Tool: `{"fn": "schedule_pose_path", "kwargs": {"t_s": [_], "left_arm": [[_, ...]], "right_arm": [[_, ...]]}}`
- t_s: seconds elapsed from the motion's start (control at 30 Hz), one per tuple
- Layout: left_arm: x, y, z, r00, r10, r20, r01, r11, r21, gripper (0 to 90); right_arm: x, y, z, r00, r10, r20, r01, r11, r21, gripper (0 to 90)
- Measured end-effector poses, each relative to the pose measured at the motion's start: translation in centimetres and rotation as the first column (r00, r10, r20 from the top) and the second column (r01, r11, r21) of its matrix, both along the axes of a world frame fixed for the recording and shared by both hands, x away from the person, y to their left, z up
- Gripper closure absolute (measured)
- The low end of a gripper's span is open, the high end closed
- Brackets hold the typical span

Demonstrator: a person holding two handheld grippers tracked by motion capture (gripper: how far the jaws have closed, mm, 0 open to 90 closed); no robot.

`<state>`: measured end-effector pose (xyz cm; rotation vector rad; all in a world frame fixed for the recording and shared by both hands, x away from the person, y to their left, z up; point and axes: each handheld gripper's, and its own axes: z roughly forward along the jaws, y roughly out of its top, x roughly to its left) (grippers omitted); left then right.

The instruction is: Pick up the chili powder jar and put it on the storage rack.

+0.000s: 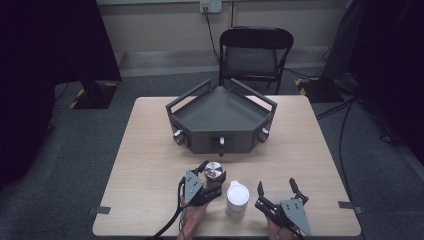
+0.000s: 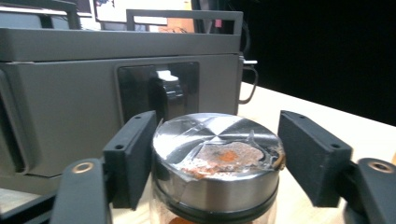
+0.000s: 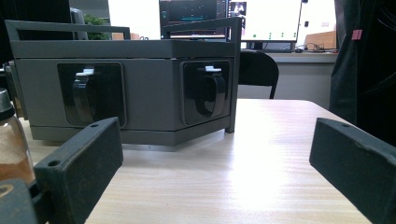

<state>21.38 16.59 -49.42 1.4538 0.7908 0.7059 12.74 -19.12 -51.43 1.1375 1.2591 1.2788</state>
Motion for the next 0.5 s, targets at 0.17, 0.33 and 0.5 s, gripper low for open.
{"fn": "schedule_pose_path", "kwargs": {"t_s": [0.17, 0.33, 0.5], "left_arm": [[0.18, 0.18, -0.15, 0.9999, -0.006, 0.011, 0.006, 1.0, 0.004, 35.2], [0.1, 0.08, 0.02, 1.0, -0.001, 0.008, 0.001, 1.0, 0.008, 35.6], [0.01, -0.14, 0.43, 1.0, 0.007, -0.003, -0.007, 0.9998, 0.018, 35.7]], "right_arm": [[0.0, 0.0, 0.0, 1.0, 0.0, 0.0, 0.0, 1.0, 0.0, 1.3], [0.0, 0.0, 0.0, 1.0, 0.0, 0.0, 0.0, 1.0, 0.0, 1.3], [0.0, 0.0, 0.0, 1.0, 0.0, 0.0, 0.0, 1.0, 0.0, 1.3]]}}
